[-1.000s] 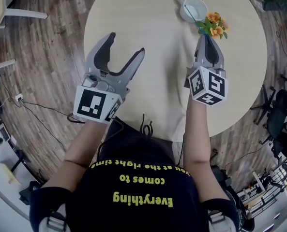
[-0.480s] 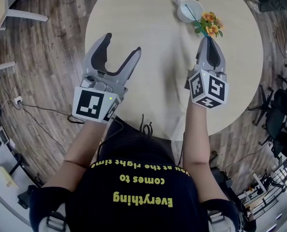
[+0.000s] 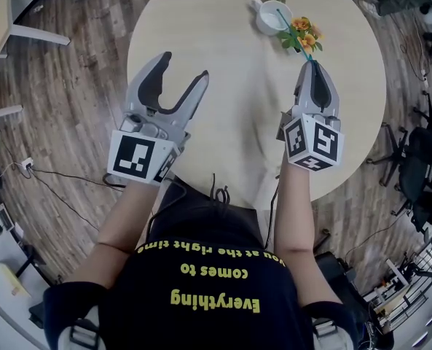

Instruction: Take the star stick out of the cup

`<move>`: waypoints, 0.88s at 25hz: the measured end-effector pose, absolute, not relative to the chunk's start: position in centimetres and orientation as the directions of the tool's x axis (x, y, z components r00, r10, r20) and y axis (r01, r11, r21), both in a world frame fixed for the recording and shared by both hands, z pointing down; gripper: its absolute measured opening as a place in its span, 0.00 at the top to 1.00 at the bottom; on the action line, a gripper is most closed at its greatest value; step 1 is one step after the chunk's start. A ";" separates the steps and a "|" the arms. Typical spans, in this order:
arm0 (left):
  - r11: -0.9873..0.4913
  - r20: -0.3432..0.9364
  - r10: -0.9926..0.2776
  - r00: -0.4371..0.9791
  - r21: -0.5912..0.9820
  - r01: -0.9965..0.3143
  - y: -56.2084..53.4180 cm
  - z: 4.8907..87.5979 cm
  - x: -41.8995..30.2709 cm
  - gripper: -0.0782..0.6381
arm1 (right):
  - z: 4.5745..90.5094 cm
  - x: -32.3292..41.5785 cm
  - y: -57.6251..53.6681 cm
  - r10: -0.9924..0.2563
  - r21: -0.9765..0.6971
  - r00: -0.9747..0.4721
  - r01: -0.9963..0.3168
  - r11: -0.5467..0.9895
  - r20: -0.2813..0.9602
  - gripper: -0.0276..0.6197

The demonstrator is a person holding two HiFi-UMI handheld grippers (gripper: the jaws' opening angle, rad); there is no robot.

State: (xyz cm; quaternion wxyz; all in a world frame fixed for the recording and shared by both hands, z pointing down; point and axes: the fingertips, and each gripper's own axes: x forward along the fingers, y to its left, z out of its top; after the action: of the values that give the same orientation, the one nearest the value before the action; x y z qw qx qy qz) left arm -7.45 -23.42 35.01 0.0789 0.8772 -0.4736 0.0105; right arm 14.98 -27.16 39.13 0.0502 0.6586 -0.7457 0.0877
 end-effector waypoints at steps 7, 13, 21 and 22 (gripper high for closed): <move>-0.571 0.062 -0.811 0.581 0.126 -0.811 -22.5 33.8 -6.7 0.58 | 36.3 15.4 -25.1 -0.983 -0.055 -0.125 -0.992 0.118 0.138 0.91; -0.588 0.056 -0.802 0.595 0.102 -0.802 -21.3 32.5 -6.2 0.71 | 34.0 15.7 -23.2 -0.986 -0.061 -0.131 -0.990 0.125 0.099 0.91; -0.631 0.057 -0.769 0.636 0.091 -0.771 -19.9 31.7 -5.1 0.87 | 31.3 16.4 -20.7 -0.990 -0.048 -0.136 -0.990 0.134 0.044 0.91; -0.632 0.063 -0.768 0.637 0.086 -0.770 -19.8 31.7 -5.1 0.88 | 30.9 16.4 -20.4 -0.990 -0.045 -0.138 -0.990 0.136 0.036 0.91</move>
State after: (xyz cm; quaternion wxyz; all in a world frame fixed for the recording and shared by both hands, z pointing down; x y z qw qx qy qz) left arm -5.09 -19.77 31.72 0.0522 0.9032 -0.4258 0.0102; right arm 16.41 -20.41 30.86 -0.0013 0.6566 -0.7537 0.0289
